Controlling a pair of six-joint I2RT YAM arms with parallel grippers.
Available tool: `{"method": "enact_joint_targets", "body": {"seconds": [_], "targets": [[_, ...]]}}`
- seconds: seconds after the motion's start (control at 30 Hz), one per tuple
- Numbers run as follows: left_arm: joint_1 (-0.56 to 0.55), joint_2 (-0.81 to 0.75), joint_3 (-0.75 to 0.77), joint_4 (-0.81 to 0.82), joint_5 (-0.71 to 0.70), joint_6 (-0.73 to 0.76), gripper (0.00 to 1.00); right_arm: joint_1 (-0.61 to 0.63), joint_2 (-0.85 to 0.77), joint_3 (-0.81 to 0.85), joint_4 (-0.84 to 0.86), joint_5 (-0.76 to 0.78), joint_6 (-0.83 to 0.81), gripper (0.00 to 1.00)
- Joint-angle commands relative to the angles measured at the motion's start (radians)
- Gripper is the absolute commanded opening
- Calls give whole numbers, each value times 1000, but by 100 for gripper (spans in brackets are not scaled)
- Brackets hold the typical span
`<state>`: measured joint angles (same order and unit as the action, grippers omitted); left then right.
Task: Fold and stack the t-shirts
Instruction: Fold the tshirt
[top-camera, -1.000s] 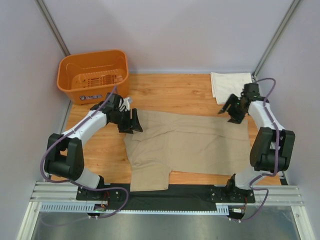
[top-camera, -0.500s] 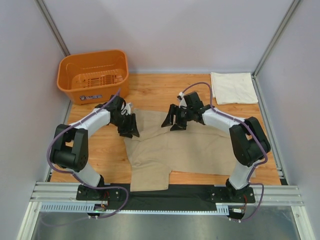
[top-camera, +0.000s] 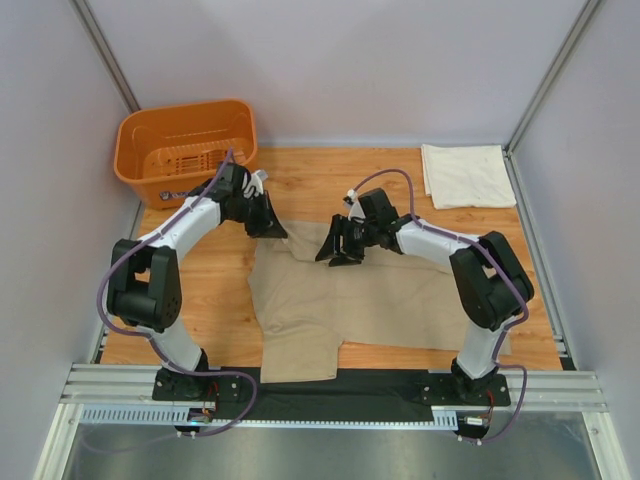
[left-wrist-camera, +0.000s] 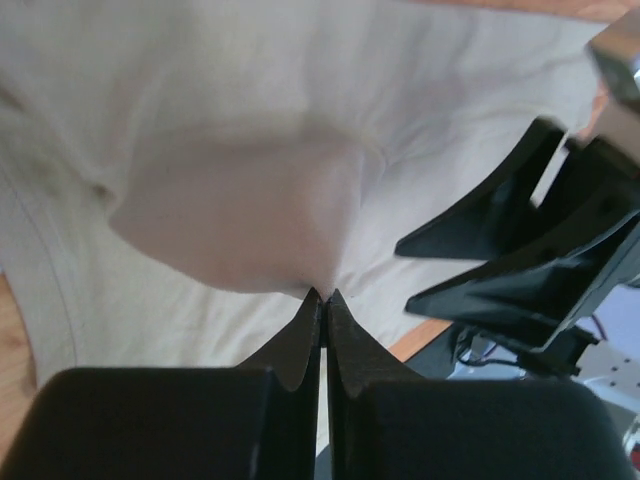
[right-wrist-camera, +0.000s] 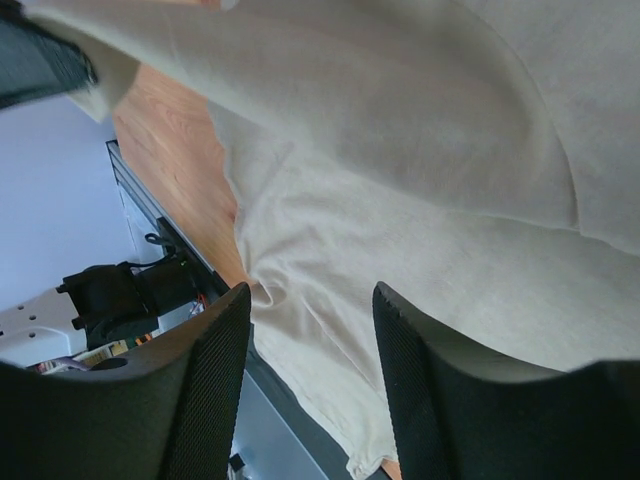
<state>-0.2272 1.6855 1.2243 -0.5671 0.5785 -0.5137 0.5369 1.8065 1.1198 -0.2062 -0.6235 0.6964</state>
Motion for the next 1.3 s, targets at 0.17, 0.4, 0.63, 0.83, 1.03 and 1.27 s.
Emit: {"method": "enact_joint_targets", "body": {"seconds": [0.17, 0.4, 0.63, 0.83, 1.03, 1.27], "targets": [[23, 164, 122, 117, 55, -124, 1, 37, 63, 21, 68, -2, 32, 52], [26, 238, 191, 171, 46, -172, 1, 38, 149, 87, 76, 10, 74, 39], [26, 238, 208, 190, -42, -236, 6, 41, 212, 167, 21, 73, 78, 28], [26, 236, 219, 159, -69, -232, 36, 41, 251, 250, -16, 128, 66, 25], [26, 114, 175, 108, -97, -135, 46, 35, 274, 333, -127, 238, 31, 24], [25, -70, 17, 72, -97, -30, 50, 28, 338, 471, -270, 301, -84, 25]]}}
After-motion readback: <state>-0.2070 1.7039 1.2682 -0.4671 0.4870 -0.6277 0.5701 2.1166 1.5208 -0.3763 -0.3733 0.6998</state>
